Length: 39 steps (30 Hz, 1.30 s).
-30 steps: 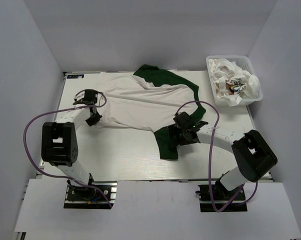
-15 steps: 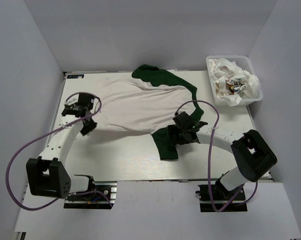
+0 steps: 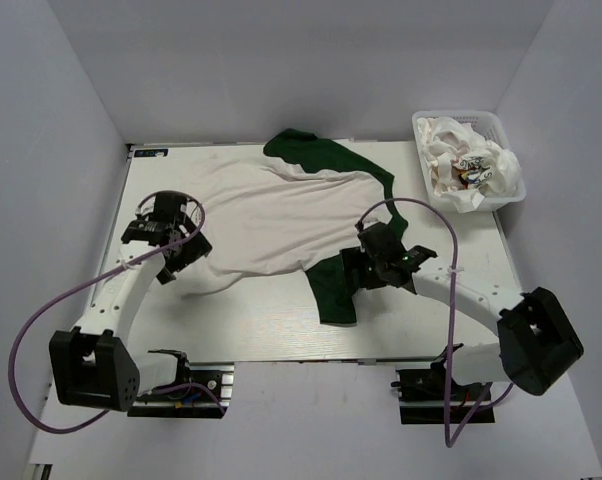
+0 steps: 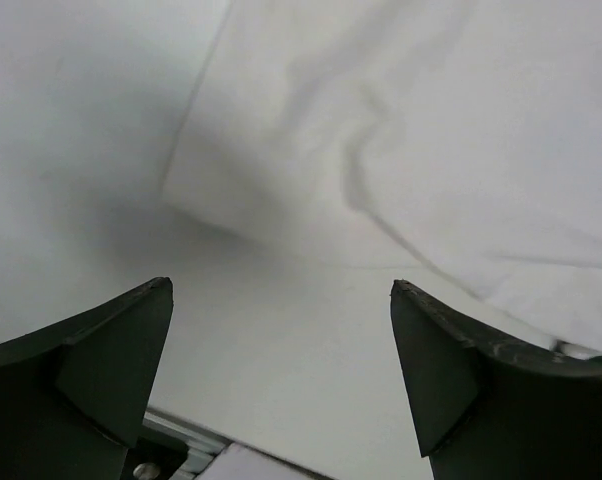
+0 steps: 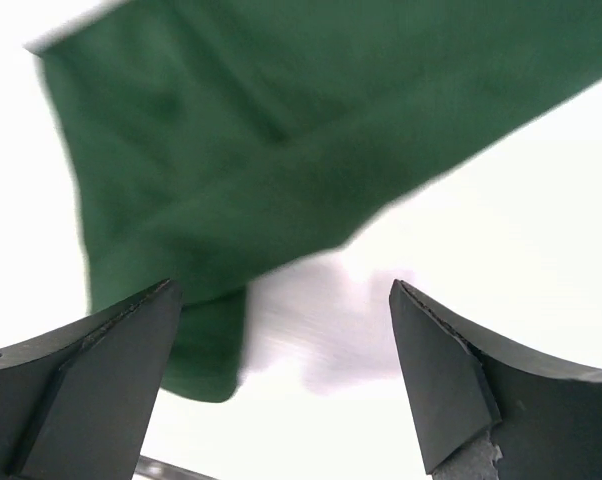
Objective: Fold and stack the t-shirts
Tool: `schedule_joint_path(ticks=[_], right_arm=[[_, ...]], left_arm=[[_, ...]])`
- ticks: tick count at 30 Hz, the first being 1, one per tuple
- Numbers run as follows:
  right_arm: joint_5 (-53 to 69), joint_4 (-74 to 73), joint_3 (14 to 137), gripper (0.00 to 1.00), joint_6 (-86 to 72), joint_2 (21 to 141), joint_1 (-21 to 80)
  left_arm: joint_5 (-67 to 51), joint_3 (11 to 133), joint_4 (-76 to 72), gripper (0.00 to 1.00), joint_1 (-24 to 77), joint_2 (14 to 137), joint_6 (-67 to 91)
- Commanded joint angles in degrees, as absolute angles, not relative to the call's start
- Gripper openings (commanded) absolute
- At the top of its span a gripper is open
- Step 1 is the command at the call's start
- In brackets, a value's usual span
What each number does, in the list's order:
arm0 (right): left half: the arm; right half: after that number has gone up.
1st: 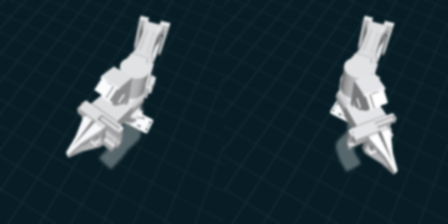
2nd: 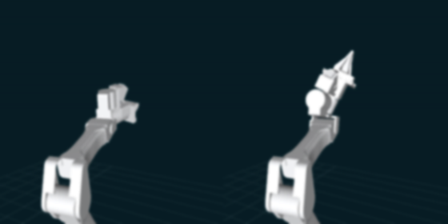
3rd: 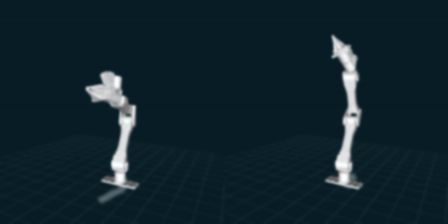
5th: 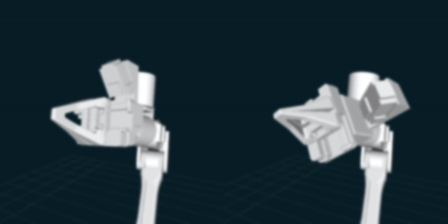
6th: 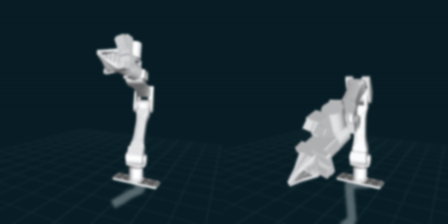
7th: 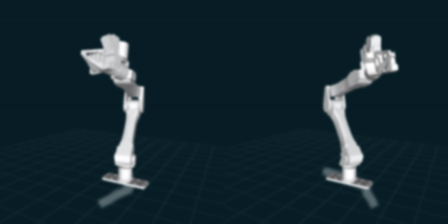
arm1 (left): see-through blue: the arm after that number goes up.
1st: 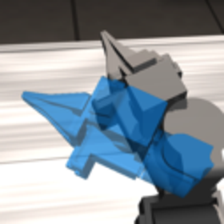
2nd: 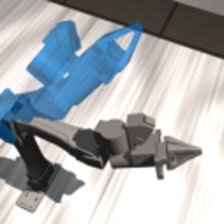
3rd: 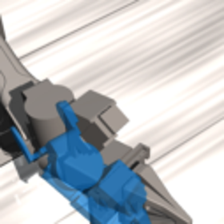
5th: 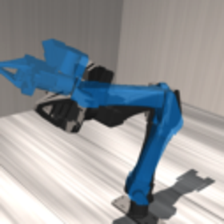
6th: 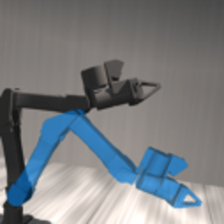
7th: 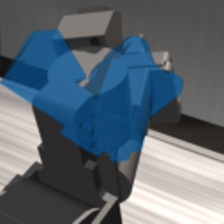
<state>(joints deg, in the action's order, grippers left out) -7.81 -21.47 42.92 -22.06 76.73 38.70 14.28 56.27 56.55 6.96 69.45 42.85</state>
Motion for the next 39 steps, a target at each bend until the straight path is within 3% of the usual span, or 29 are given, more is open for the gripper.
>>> schedule_joint_path(ticks=[1,8,14,19,29,33,39], right_arm=[[-7.90,-21.53,48.25,0.90,-19.78,73.22,38.58],[-14.24,-23.90,62.65,0.90,-19.69,85.15,35.25],[-7.21,-24.79,70.85,0.90,-19.60,99.22,32.70],[-5.98,-22.24,63.29,0.90,-20.65,100.37,32.52],[-5.89,-18.63,44.66,0.90,-26.97,94.23,32.78],[-7.38,-24.50,35.02,0.90,-32.59,85.03,32.87],[-2.21,-28.74,31.37,0.90,-31.65,71.30,34.27]], left_arm=[[8.53,60.02,45.80,1.00,6.07,74.58,40.35],[7.47,74.33,40.08,1.00,6.06,93.93,38.06],[8.79,82.97,42.98,1.00,5.45,107.75,37.53],[5.63,73.49,35.96,1.00,5.45,104.86,37.01],[6.41,59.95,36.39,1.00,5.54,97.05,37.52],[8.44,57.05,37.97,1.00,6.33,91.52,38.05],[7.04,53.09,39.19,1.00,6.33,80.87,39.64]])
